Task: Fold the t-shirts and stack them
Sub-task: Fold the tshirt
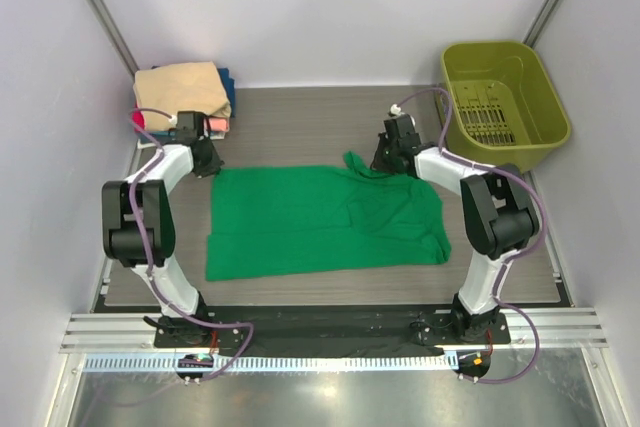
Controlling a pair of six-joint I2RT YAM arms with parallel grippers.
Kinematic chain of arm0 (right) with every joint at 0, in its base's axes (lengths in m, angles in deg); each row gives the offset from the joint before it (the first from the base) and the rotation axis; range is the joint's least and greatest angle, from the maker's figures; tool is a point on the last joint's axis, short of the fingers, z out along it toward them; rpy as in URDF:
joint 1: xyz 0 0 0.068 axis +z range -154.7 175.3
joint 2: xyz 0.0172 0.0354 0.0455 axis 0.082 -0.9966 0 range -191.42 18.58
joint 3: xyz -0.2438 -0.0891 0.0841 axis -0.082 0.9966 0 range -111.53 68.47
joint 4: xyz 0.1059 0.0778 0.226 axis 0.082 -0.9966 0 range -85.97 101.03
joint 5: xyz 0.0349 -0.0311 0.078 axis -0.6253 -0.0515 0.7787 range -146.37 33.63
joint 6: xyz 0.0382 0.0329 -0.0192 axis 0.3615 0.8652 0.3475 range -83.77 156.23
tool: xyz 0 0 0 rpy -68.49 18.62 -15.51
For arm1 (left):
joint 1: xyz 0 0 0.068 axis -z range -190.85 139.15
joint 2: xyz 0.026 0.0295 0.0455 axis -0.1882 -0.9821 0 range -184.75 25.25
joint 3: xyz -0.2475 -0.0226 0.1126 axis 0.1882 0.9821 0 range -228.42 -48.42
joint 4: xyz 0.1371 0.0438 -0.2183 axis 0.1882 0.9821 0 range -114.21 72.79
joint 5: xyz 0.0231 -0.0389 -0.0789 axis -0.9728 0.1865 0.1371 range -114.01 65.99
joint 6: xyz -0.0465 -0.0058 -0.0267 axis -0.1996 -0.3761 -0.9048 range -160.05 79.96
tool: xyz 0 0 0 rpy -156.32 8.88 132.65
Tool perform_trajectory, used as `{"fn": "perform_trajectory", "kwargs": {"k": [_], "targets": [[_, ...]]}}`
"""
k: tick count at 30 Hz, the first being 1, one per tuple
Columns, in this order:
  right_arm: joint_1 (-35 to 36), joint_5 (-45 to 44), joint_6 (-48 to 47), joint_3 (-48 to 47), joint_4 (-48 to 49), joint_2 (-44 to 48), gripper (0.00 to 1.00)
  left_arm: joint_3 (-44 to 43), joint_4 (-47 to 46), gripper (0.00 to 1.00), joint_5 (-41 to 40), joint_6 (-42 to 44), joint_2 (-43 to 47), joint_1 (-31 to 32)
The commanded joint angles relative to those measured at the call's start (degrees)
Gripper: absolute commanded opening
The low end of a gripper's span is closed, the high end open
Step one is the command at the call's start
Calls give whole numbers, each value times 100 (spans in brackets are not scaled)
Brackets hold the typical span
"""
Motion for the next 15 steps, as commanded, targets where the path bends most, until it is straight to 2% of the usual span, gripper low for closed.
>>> {"fn": "perform_trajectory", "kwargs": {"k": [1, 15], "targets": [[-63, -236, -236, -265, -126, 710, 1, 46, -11, 0, 32, -359, 605, 20], [-230, -412, -368, 279, -372, 1871, 1, 960, -248, 0, -161, -772, 1888, 20]]}}
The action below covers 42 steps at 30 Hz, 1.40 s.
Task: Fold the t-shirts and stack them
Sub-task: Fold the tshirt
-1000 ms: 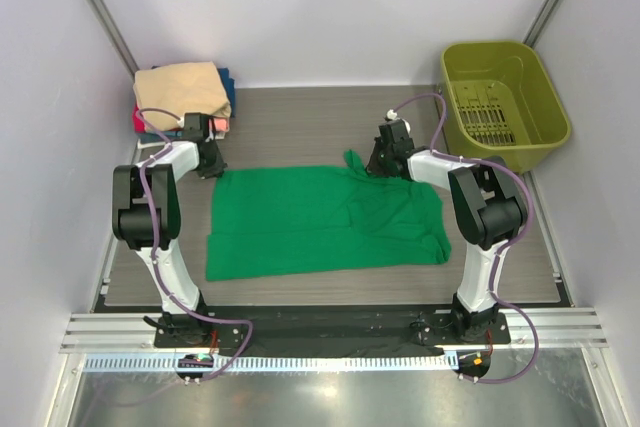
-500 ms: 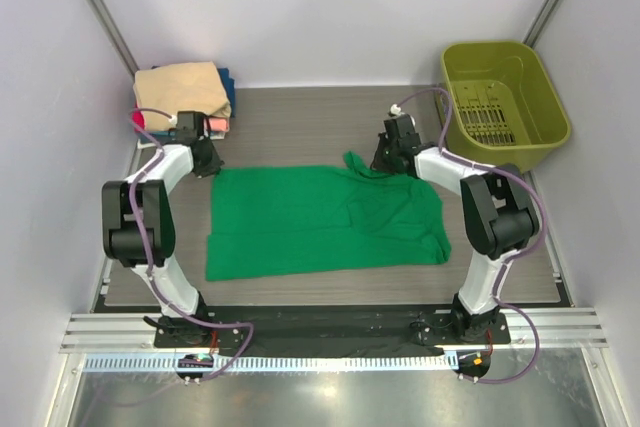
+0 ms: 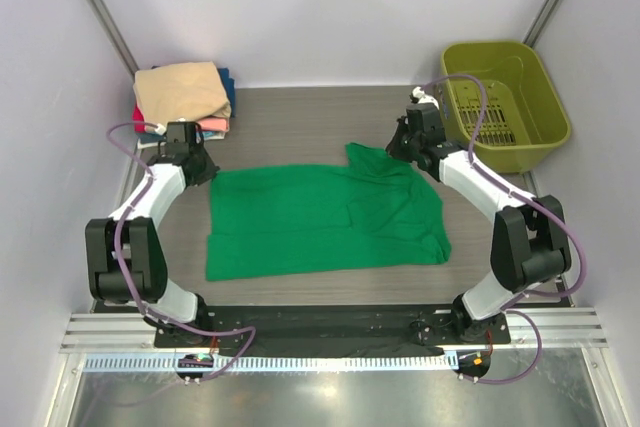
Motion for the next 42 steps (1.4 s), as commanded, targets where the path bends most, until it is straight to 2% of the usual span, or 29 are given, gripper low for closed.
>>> {"fn": "perform_trajectory", "kwargs": {"k": [1, 6, 20, 27, 38, 41, 42], "targets": [[-27, -154, -89, 153, -45, 449, 1, 88, -249, 0, -157, -99, 398, 18], [-44, -321, -89, 495, -97, 862, 1, 220, -240, 0, -262, -108, 574, 18], [-194, -1305, 157, 1884, -106, 2944, 1, 791, -363, 0, -930, -415, 935, 18], [-194, -1280, 360, 2411, -159, 3578, 1, 984, -477, 0, -860, -713, 1005, 18], [-194, -1569, 588, 2886, -659, 4421, 1, 1801, -442, 0, -1053, -1214, 2103, 18], [-194, -1797, 1323, 3333, -1044, 4947, 1, 2257, 39, 1, -1394, -1670, 2603, 18], [-194, -1894, 1544, 3457, -1116, 5106, 1, 2363, 129, 7, -1483, -1785, 2770, 18]]}}
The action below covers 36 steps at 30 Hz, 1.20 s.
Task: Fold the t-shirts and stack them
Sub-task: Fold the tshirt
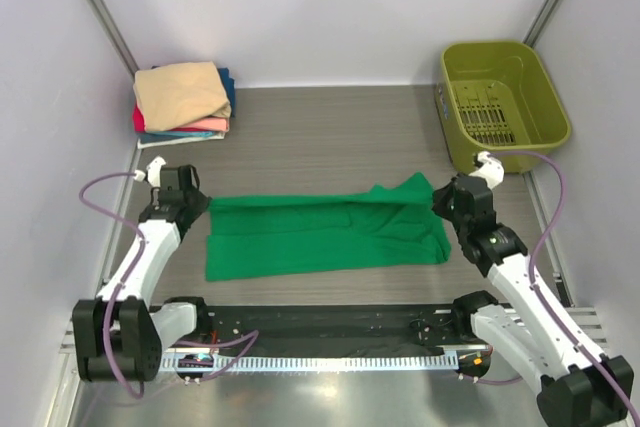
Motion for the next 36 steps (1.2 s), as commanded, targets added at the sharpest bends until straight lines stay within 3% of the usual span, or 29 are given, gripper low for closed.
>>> {"fn": "perform_trajectory", "kwargs": {"k": [1, 2, 3, 4, 5, 8, 11, 13, 16, 20, 27, 36], "targets": [[-28, -518, 920, 430, -457, 576, 2, 401, 416, 14, -647, -647, 737, -4], [-19, -483, 1026, 527, -509, 690, 24, 524, 442, 30, -726, -787, 915, -4], [-19, -474, 1236, 667, -562, 926, 38, 612, 451, 46, -796, -824, 1064, 5], [-19, -578, 1343, 712, -606, 1024, 65, 735, 469, 62, -875, -859, 1214, -3], [-19, -719, 1457, 721, -772, 1130, 71, 745, 565, 81, -1041, -929, 1467, -4], [-19, -1061, 1511, 651, -844, 1464, 75, 693, 505, 91, -1104, -851, 1715, 5], [-19, -897, 1397, 502, -669, 1527, 76, 544, 224, 90, -806, -666, 1594, -4], [-19, -642, 1353, 484, -528, 1369, 76, 447, 22, 82, -236, -359, 1252, -4], [-10, 139, 1414, 449, -229, 667, 76, 236, -172, 77, -23, -209, 628, 382], [121, 993, 1581, 90, -105, -1122, 75, -19, -138, 73, 64, -77, -67, 883], [499, 1240, 1827, -412, -167, -2830, 77, 226, -322, 71, 380, -287, -525, 1578], [544, 1310, 1713, -1229, 44, -4423, 77, 1070, -1069, 67, 1251, -551, -1051, 1666]]}}
